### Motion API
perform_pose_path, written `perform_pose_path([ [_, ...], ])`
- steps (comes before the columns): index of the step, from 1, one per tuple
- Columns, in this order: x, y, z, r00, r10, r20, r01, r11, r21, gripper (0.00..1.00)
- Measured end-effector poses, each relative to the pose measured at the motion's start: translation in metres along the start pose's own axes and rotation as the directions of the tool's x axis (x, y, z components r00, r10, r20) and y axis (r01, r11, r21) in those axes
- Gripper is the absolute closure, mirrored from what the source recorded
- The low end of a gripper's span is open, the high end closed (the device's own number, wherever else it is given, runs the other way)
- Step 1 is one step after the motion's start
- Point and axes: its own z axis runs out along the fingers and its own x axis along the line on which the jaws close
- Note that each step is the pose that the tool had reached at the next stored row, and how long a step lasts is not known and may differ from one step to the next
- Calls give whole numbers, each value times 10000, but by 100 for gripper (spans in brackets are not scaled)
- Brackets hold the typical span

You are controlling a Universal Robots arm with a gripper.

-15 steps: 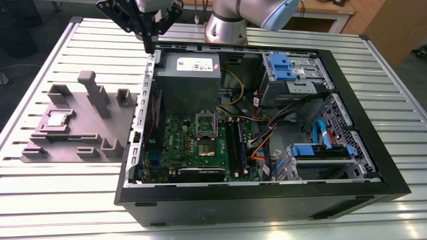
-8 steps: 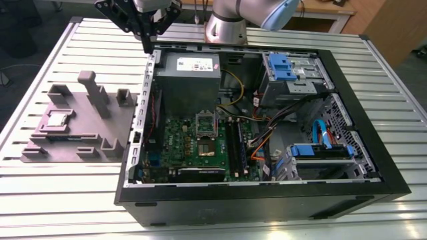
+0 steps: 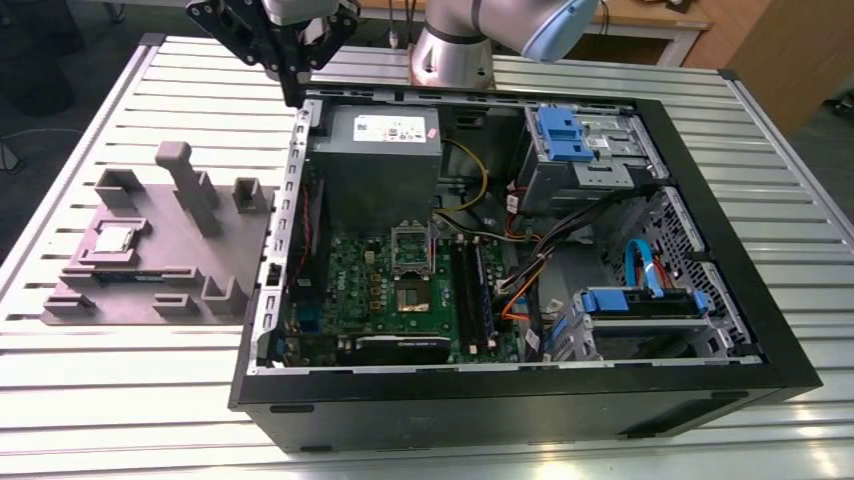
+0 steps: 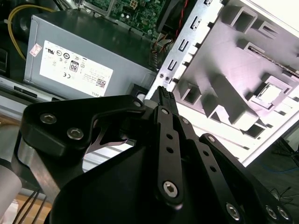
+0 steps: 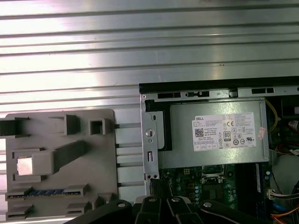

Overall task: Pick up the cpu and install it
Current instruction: 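Reach for the cpu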

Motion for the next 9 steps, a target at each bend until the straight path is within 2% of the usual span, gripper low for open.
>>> perform_pose_path([
  [9, 33, -3, 1, 10000, 1, 0, -1, 10000, 0, 90],
])
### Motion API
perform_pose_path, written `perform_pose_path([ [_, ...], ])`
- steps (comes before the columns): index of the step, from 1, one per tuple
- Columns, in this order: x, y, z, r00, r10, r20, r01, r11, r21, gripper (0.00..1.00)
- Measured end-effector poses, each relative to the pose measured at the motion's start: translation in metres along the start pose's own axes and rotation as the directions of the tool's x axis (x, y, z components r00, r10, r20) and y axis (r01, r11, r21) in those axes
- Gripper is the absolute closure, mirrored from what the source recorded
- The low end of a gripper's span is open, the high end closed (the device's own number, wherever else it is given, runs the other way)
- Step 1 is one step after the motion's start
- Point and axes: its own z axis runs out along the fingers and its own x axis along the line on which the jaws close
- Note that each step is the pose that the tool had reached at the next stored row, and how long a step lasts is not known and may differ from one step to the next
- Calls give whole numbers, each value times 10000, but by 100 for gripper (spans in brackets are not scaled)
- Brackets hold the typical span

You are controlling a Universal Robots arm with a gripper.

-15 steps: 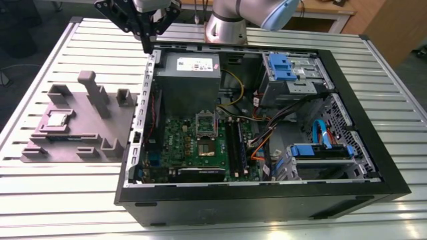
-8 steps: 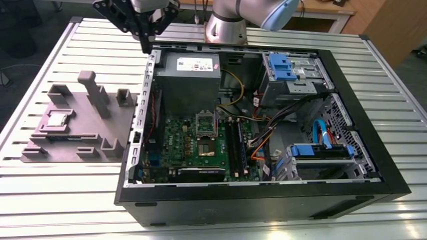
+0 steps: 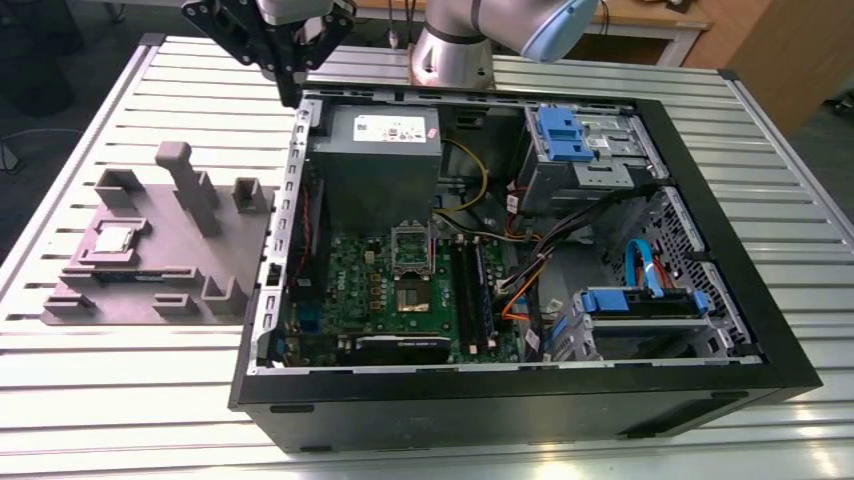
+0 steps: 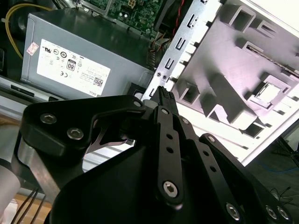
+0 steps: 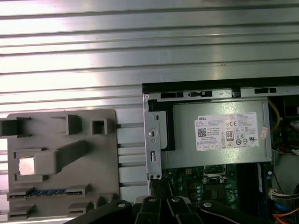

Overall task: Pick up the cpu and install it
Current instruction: 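Reach for the cpu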

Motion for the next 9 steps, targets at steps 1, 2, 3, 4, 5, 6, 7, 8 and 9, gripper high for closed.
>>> perform_pose_path([
  [1, 3, 0, 0, 10000, 0, 0, 0, 10000, 0, 90],
  [2, 7, -1, 0, 10000, 0, 0, 0, 10000, 0, 90],
  [3, 10, -1, 0, 10000, 0, 0, 0, 10000, 0, 90],
  [4, 13, -1, 0, 10000, 0, 0, 0, 10000, 0, 90],
  [5, 16, -1, 0, 10000, 0, -1, 0, 10000, 0, 90],
  [6, 20, -2, 0, 10000, 0, -1, 0, 10000, 0, 90],
  [7, 24, -2, 0, 10000, 0, 0, 0, 10000, 0, 90],
  [8, 28, -2, 0, 10000, 1, 0, -1, 10000, 0, 90],
  [9, 31, -3, 0, 10000, 0, -1, 0, 10000, 0, 90],
])
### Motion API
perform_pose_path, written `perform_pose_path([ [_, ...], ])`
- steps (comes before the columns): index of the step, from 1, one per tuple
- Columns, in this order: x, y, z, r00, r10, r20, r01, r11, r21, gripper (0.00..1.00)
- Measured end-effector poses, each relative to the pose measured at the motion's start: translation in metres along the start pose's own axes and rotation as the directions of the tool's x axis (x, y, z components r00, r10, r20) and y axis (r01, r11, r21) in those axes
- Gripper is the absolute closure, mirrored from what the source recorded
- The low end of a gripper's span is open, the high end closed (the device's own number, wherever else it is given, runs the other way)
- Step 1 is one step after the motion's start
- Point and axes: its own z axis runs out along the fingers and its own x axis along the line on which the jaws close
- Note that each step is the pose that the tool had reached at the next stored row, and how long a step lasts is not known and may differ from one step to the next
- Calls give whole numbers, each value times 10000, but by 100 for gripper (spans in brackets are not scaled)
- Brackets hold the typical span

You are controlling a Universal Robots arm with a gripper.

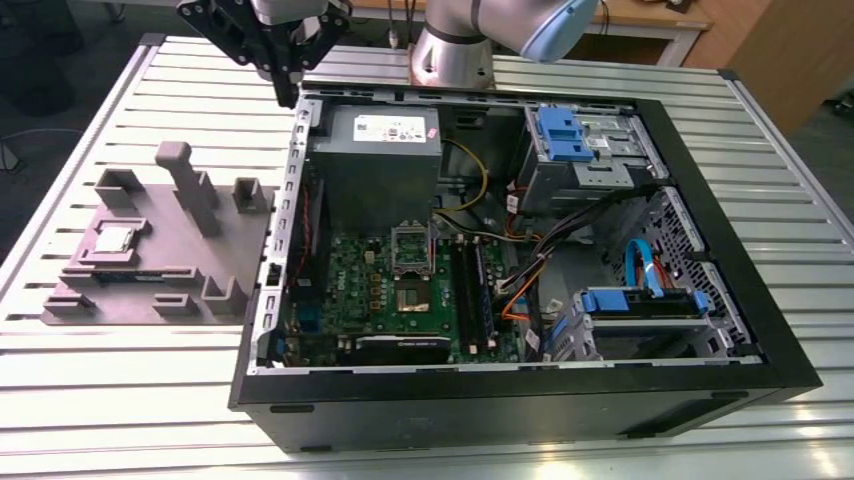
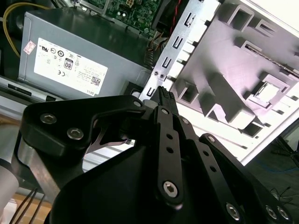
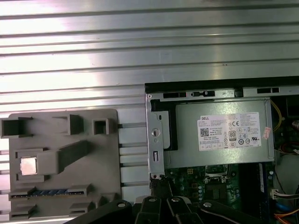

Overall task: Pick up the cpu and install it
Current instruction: 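Reach for the cpu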

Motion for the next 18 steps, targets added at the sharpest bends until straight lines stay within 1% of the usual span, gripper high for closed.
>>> perform_pose_path([
  [18, 64, -5, 0, 10000, 0, 0, 0, 10000, 0, 90],
])
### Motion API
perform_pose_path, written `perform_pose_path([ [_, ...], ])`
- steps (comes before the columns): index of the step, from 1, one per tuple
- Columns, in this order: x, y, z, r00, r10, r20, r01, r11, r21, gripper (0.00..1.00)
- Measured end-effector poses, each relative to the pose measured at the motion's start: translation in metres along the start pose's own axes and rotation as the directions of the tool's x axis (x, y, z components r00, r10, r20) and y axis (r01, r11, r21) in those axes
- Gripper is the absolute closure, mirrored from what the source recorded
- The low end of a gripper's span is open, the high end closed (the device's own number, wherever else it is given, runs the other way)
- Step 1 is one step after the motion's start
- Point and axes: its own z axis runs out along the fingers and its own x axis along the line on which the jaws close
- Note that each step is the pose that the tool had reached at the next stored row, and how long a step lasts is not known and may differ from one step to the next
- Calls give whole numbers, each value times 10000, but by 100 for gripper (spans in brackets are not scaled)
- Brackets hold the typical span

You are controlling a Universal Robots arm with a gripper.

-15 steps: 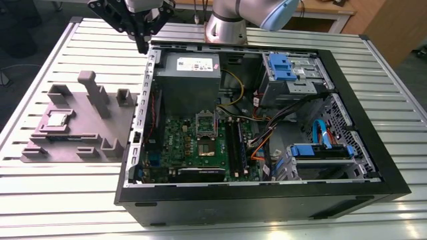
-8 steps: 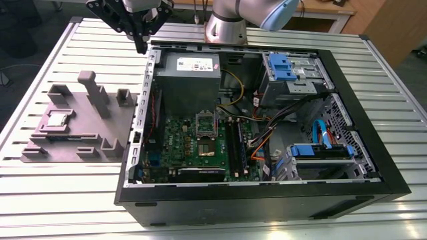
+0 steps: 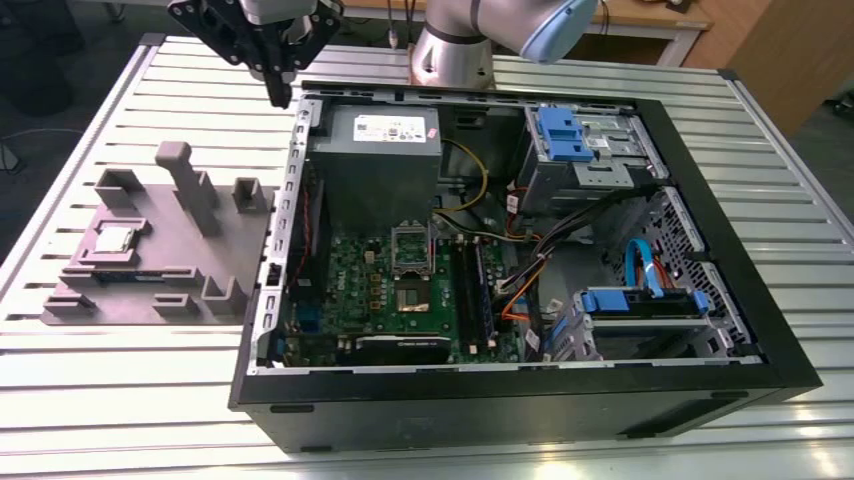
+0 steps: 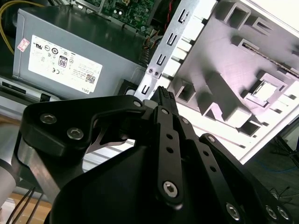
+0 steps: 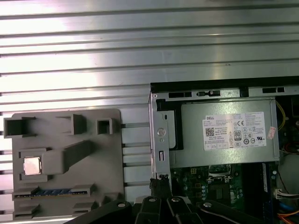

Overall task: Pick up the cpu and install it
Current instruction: 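Reach for the cpu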

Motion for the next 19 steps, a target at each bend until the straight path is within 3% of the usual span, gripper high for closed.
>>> perform_pose_path([
  [19, 75, -6, 0, 10000, 1, 0, -1, 10000, 0, 90],
])
